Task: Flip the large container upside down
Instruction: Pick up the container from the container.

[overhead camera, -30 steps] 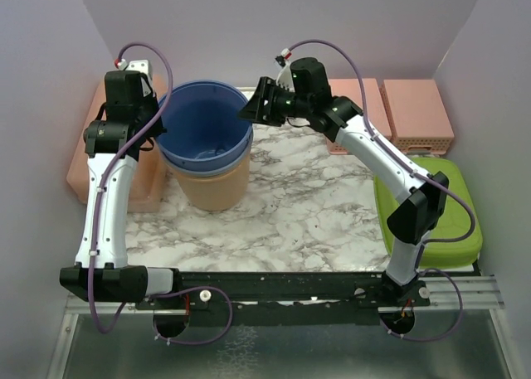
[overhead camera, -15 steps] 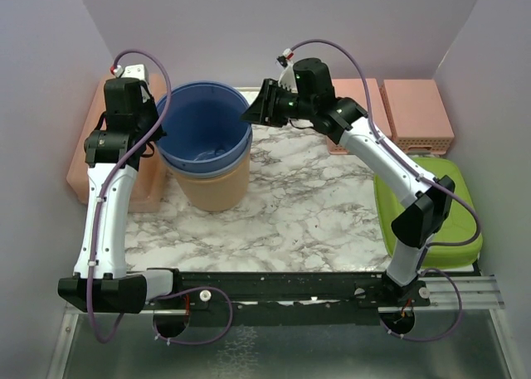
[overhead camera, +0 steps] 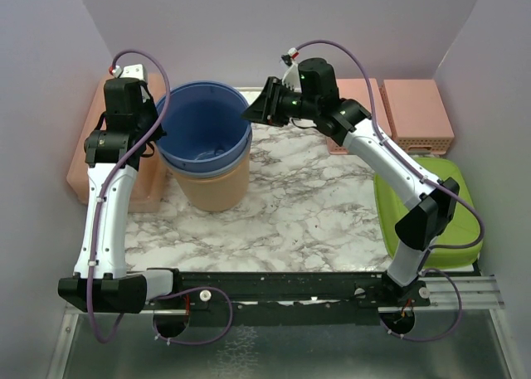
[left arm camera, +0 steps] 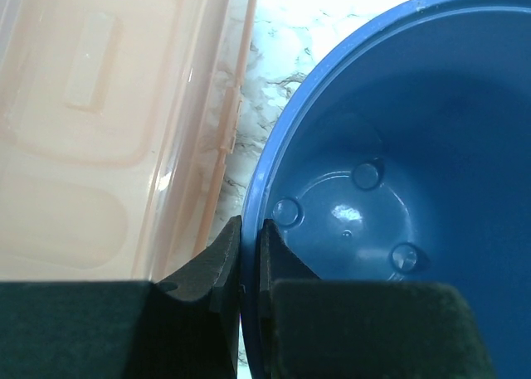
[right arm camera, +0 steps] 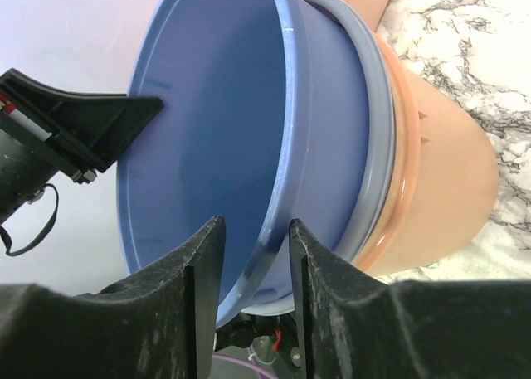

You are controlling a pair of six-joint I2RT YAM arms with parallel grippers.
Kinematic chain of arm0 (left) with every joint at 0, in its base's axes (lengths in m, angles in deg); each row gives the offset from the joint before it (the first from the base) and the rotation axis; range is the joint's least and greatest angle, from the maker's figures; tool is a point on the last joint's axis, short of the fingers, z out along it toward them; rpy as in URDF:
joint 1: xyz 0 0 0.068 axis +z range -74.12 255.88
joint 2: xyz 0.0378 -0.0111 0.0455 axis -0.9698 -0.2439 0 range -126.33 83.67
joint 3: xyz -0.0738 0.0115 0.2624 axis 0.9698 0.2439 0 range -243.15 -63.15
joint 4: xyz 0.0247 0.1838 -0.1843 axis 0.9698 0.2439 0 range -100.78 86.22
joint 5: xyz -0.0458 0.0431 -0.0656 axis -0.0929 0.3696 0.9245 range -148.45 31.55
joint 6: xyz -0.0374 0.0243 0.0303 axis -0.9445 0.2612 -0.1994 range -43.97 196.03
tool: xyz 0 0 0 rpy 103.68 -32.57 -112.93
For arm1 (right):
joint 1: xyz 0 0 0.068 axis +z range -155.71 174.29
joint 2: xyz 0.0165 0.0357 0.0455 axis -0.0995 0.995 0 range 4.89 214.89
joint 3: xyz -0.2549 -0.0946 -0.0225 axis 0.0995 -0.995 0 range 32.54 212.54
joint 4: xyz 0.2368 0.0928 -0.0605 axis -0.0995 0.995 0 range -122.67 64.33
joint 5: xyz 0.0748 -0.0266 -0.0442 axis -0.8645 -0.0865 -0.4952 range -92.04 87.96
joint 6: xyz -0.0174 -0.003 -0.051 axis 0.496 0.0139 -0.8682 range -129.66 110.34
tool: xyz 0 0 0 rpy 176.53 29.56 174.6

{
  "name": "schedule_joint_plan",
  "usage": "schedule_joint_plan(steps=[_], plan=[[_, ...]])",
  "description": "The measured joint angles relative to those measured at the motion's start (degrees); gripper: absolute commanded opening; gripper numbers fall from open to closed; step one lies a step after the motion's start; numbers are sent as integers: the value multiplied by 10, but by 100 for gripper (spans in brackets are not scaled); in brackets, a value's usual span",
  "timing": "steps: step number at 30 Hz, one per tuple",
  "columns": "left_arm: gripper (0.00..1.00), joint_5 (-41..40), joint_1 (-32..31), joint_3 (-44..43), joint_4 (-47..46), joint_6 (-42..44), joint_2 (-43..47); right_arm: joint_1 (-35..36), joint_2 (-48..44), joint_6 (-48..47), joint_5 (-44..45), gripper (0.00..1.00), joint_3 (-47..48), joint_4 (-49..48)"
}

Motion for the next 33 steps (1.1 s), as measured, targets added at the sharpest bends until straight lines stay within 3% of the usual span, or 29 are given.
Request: schedule_joint_plan(steps=[11, 12, 15, 18, 20, 33], plan=[[1, -6, 0, 0, 6, -4, 3, -4, -4, 22, -2, 4, -16, -11], [8, -6, 0, 0, 6, -5, 3, -4, -6, 24, -2, 1, -18, -13], [55, -7, 0, 0, 7, -7, 4, -4, -9, 37, -1, 1, -28, -24], [83, -7, -2, 0, -7, -15, 7, -3, -17, 58, -2, 1, -49, -52], [96, -8, -4, 0, -17, -20, 13, -3, -30, 81, -2, 0, -77, -81], [99, -72, -5, 50, -49, -121, 126, -2, -44, 163, 28, 1, -106, -110]])
